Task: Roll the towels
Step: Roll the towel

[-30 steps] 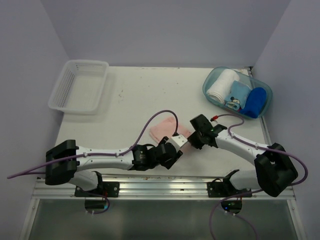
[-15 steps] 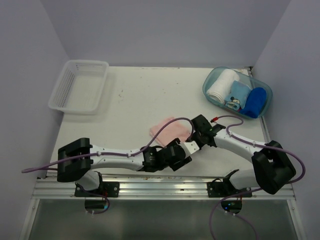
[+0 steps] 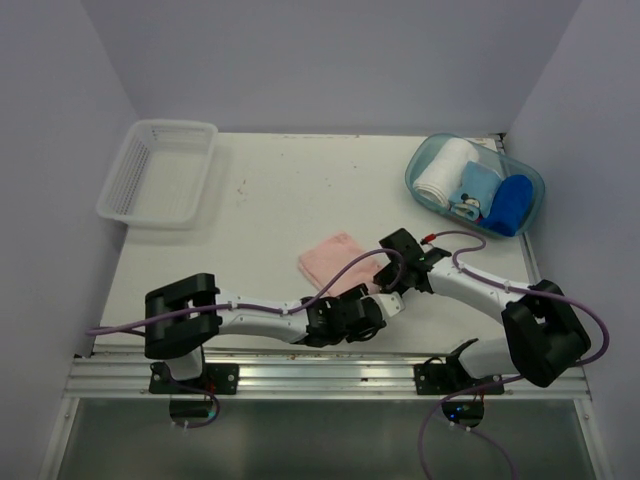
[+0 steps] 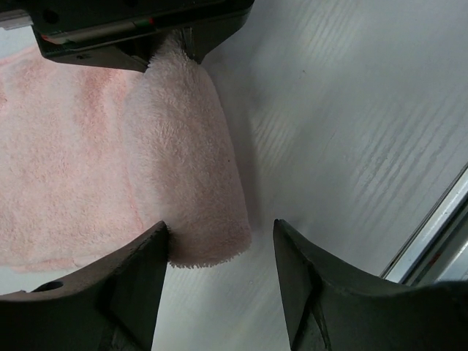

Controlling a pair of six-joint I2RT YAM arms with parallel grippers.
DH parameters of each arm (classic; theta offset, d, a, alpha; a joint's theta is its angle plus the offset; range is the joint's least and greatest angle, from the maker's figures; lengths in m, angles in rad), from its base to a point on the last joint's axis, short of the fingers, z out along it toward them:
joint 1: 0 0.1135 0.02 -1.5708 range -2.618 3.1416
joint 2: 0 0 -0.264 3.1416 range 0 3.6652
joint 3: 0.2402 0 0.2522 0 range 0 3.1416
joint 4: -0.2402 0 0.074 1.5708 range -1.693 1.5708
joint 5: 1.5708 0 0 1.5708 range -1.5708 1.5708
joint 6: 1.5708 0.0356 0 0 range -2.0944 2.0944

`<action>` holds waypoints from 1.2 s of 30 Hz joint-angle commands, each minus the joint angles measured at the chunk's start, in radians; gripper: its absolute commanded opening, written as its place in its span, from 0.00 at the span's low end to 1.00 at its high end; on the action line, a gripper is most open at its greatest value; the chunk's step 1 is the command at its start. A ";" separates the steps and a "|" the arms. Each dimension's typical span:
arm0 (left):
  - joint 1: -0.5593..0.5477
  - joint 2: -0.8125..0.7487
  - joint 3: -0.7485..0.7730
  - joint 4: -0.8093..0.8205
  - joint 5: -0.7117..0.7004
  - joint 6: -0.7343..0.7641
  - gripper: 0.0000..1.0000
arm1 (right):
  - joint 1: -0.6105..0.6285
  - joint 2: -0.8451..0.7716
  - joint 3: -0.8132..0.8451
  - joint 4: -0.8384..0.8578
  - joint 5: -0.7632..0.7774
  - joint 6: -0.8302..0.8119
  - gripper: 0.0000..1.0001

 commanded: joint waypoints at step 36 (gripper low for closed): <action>0.456 -0.052 -0.064 0.237 0.949 -0.340 0.00 | -0.013 -0.163 -0.111 0.160 -0.025 -0.127 0.63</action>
